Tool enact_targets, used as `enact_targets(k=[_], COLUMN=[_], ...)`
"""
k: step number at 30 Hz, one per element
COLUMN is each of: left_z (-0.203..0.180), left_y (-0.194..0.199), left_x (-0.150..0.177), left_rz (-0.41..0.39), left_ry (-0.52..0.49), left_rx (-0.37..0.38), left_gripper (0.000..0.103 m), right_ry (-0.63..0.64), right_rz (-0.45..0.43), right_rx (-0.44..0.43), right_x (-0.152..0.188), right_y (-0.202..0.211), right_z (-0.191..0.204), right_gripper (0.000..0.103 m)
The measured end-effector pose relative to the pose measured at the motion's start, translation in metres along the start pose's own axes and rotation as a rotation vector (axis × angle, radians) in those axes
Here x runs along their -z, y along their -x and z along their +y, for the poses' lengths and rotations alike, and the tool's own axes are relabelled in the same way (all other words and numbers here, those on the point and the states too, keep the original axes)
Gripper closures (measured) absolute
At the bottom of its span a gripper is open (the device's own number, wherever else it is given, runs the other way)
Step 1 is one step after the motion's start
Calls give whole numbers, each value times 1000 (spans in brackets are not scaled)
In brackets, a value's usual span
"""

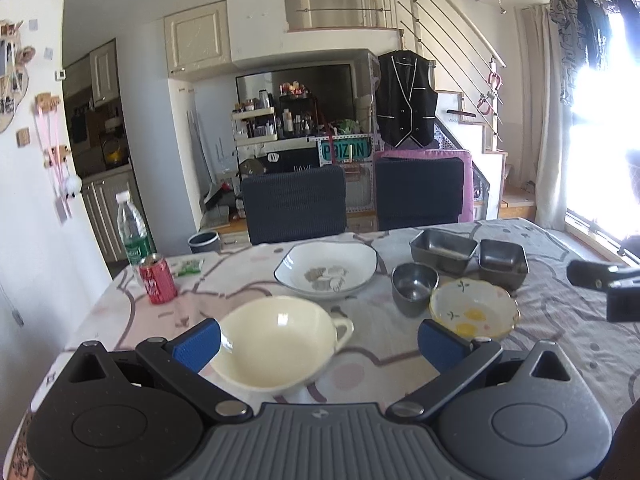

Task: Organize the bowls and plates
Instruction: 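Reach both tools to the white square plate and close on its rim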

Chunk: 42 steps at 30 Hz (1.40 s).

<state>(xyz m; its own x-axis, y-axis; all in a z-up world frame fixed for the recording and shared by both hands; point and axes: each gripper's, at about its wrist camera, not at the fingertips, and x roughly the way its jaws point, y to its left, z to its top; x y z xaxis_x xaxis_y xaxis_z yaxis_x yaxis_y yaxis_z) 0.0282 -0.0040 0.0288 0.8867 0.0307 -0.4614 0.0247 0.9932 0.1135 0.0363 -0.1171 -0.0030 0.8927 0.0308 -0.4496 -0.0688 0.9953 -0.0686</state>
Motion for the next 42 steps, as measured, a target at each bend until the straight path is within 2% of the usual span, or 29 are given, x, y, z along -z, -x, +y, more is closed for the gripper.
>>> enact_targets(k=[17,26,36,42], left_z=[23,39,52,61], left_y=[-59,-120,-212,-265], left_x=[-62,-90,-108,-114], left_rz=[-31,-11,56,89], left_ry=[0,15,40,17], left_rx=[-25,-43,-33,-20], left_gripper=[0,0,0,0], right_ry=[41,6,-38,-125], right_rz=[-23,-15,0,16], right_rx=[0,-36,-72,-78], right_x=[-50,-71,-84,-87], right_y=[-62,-106,-172,-218], right_z=[10,20,30,32], right_gripper=[0,0,0,0])
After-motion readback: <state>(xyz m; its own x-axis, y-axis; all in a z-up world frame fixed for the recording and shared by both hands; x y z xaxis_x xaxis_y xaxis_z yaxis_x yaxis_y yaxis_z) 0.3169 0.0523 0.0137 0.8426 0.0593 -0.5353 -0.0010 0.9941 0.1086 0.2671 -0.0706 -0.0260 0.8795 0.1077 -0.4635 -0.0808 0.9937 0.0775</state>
